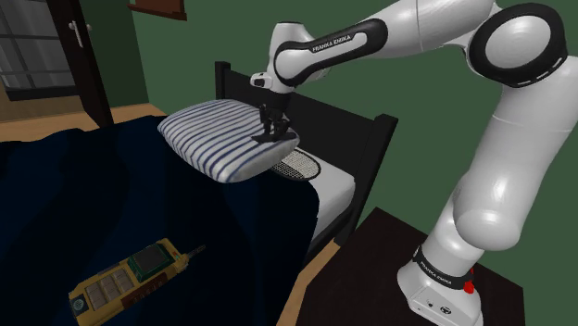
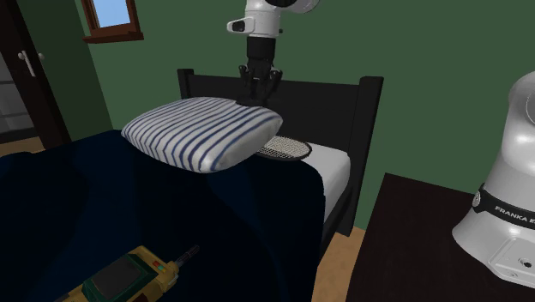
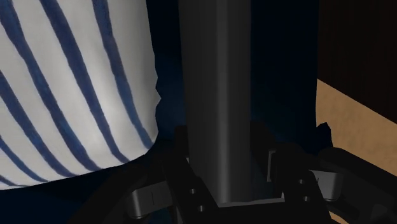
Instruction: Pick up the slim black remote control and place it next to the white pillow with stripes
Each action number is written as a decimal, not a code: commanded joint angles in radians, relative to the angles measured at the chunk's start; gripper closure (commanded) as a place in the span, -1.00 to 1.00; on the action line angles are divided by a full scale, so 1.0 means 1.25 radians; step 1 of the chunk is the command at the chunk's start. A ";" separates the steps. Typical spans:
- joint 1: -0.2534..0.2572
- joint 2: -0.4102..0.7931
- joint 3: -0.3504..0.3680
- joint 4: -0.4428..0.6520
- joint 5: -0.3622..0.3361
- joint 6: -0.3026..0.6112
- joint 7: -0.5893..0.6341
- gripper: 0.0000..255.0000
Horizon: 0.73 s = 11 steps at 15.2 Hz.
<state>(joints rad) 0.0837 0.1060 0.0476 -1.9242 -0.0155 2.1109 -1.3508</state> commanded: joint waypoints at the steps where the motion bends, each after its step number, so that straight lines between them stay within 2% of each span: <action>1: -0.007 0.001 -0.005 -0.013 0.002 0.014 -0.015 1.00; 11: -0.007 0.042 -0.006 -0.071 -0.001 0.113 -0.012 1.00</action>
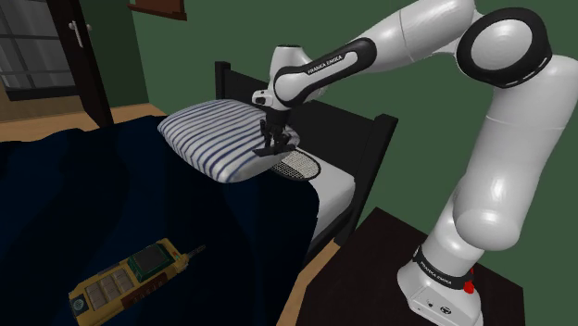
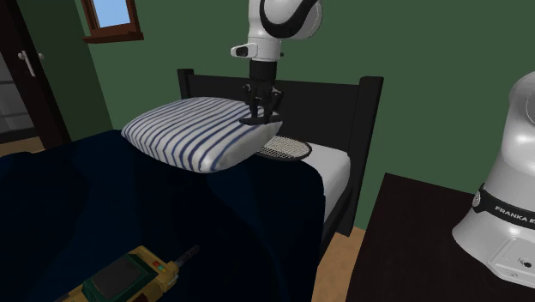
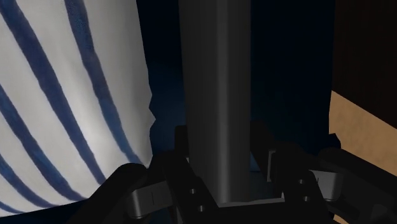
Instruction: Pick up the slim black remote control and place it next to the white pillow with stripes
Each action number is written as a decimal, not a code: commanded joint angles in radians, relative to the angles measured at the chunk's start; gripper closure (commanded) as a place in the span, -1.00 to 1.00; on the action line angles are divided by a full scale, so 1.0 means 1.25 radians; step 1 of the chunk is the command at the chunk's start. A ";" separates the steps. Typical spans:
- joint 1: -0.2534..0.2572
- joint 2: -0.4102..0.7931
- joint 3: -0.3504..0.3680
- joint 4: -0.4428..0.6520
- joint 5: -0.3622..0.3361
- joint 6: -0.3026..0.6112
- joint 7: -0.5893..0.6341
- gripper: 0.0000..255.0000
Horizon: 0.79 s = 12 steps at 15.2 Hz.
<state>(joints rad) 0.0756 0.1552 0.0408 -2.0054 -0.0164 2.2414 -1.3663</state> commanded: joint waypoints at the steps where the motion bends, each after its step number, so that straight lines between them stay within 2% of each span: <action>1: 0.000 0.008 0.000 -0.011 -0.001 0.019 0.000 1.00; 12: 0.001 0.072 -0.002 -0.053 -0.006 0.125 0.004 1.00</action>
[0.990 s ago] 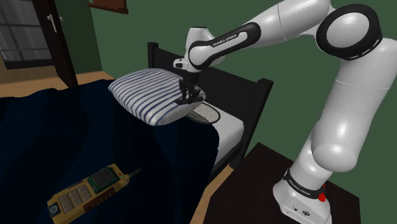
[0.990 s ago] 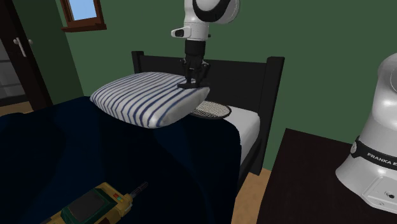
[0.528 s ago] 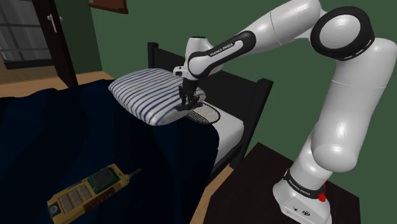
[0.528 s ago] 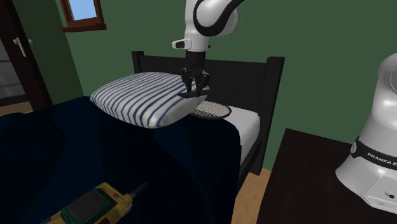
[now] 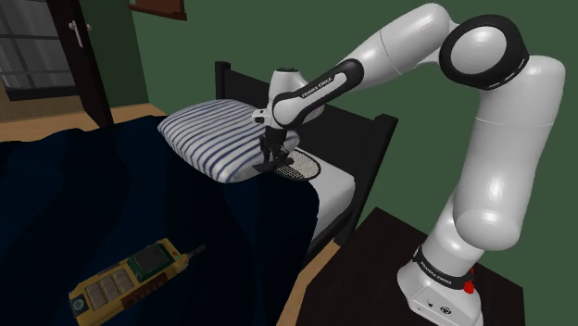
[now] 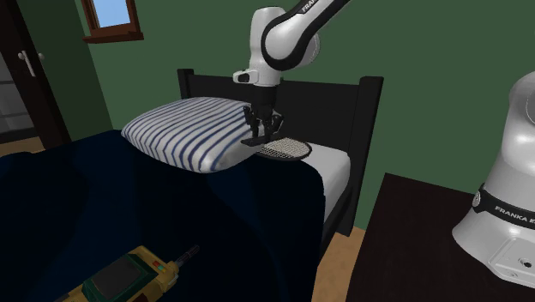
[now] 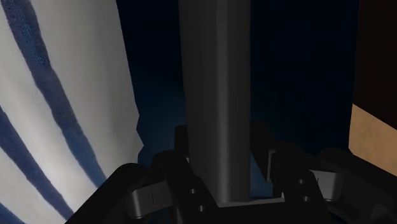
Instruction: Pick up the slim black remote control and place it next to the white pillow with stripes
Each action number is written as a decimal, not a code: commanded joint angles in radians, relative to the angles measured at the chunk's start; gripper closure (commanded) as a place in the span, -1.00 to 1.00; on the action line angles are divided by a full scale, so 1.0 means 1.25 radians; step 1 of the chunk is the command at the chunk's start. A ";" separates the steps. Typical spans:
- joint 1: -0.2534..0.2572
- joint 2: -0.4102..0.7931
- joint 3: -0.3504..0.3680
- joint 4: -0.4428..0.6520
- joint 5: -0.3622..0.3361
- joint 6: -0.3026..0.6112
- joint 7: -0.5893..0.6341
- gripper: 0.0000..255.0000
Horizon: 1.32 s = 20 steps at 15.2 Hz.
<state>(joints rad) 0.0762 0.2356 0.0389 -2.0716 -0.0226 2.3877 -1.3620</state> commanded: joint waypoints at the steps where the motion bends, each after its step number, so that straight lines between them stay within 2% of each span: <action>1: 0.000 0.014 0.000 -0.002 -0.001 0.017 0.001 1.00; 20: 0.005 0.164 -0.006 -0.022 -0.013 0.186 0.010 1.00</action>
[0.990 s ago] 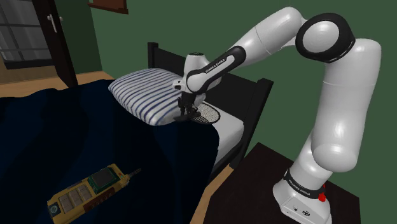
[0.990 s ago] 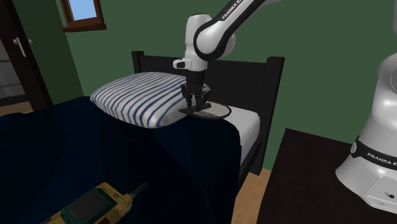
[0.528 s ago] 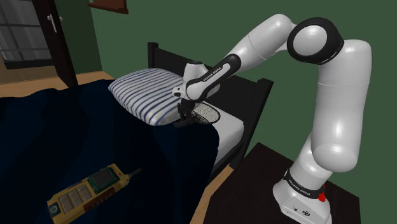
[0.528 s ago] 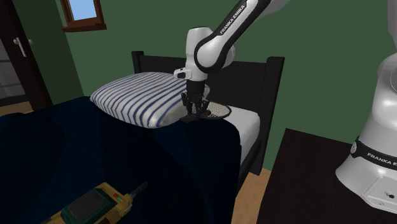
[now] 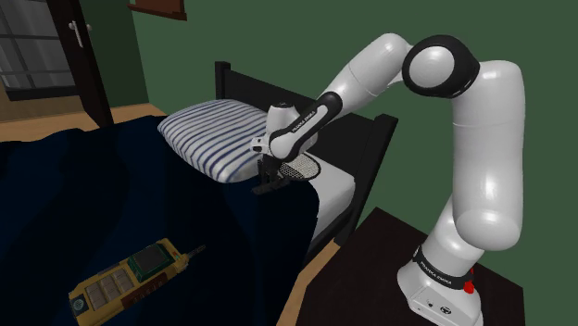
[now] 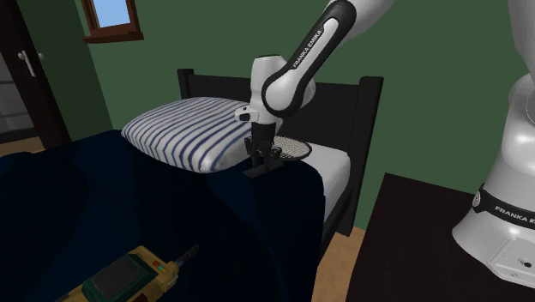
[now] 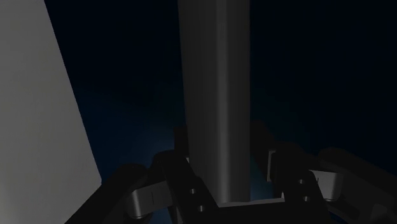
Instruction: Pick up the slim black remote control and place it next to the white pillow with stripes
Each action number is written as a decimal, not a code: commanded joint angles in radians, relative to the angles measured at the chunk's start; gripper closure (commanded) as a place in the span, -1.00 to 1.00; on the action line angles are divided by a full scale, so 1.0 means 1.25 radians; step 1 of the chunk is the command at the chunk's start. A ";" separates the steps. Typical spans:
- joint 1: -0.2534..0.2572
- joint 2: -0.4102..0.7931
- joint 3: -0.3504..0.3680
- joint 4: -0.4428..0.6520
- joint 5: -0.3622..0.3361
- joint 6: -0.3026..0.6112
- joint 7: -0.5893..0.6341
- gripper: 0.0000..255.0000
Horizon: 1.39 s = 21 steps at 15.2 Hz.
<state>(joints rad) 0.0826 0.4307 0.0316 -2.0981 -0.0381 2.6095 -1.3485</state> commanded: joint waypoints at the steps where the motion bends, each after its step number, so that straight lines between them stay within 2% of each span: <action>1: 0.000 0.016 -0.001 0.000 -0.001 0.017 0.000 1.00; 11: 0.000 0.031 -0.002 0.002 -0.002 0.030 0.001 1.00; 12: 0.000 0.031 -0.002 0.001 -0.002 0.030 0.001 -1.00; 17: 0.000 0.031 -0.002 0.002 -0.002 0.030 0.001 -1.00; 21: -0.003 -0.059 0.003 -0.013 0.004 -0.045 -0.003 -1.00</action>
<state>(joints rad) 0.0771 0.3841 0.0335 -2.1185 -0.0345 2.5845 -1.3550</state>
